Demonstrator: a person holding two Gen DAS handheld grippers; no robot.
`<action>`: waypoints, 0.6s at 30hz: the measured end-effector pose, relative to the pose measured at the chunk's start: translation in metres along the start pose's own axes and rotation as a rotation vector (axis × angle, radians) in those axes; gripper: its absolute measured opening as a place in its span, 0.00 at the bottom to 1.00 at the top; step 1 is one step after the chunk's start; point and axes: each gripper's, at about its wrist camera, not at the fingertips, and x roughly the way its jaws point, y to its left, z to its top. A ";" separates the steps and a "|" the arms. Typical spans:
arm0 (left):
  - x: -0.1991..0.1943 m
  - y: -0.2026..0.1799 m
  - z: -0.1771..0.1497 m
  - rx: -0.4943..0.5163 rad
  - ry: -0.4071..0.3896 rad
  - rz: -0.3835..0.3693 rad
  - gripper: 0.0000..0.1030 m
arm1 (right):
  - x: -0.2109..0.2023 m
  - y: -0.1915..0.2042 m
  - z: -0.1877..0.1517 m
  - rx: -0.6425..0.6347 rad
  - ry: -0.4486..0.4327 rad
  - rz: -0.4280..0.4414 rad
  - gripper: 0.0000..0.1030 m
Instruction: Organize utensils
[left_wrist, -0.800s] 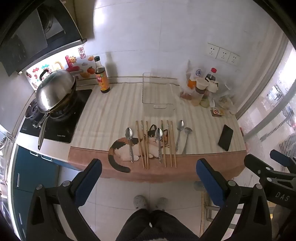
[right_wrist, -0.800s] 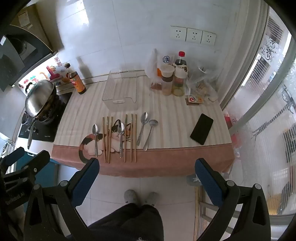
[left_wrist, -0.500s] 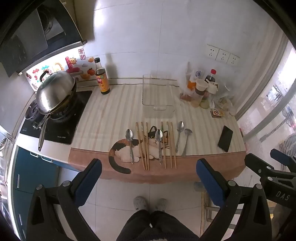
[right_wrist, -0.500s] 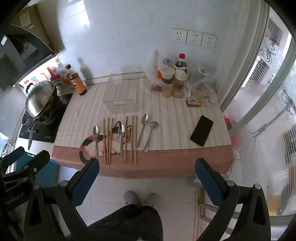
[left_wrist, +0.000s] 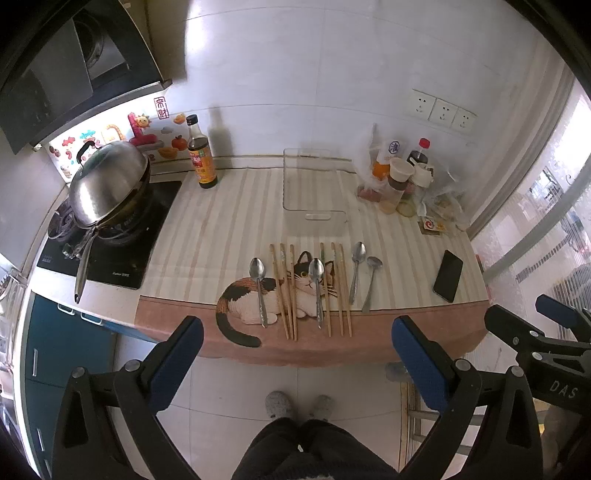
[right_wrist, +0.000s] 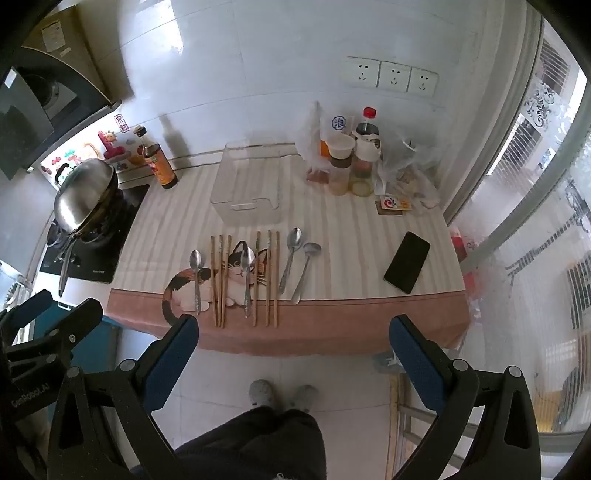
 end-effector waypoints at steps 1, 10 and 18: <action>0.001 0.000 0.000 0.000 -0.001 0.000 1.00 | 0.000 0.000 0.000 0.001 0.000 0.002 1.00; 0.000 0.003 0.003 -0.001 -0.004 -0.001 1.00 | 0.000 0.000 0.000 0.000 0.001 0.001 1.00; 0.000 0.003 0.004 0.001 -0.003 -0.001 1.00 | 0.001 0.001 0.001 0.002 0.000 0.001 1.00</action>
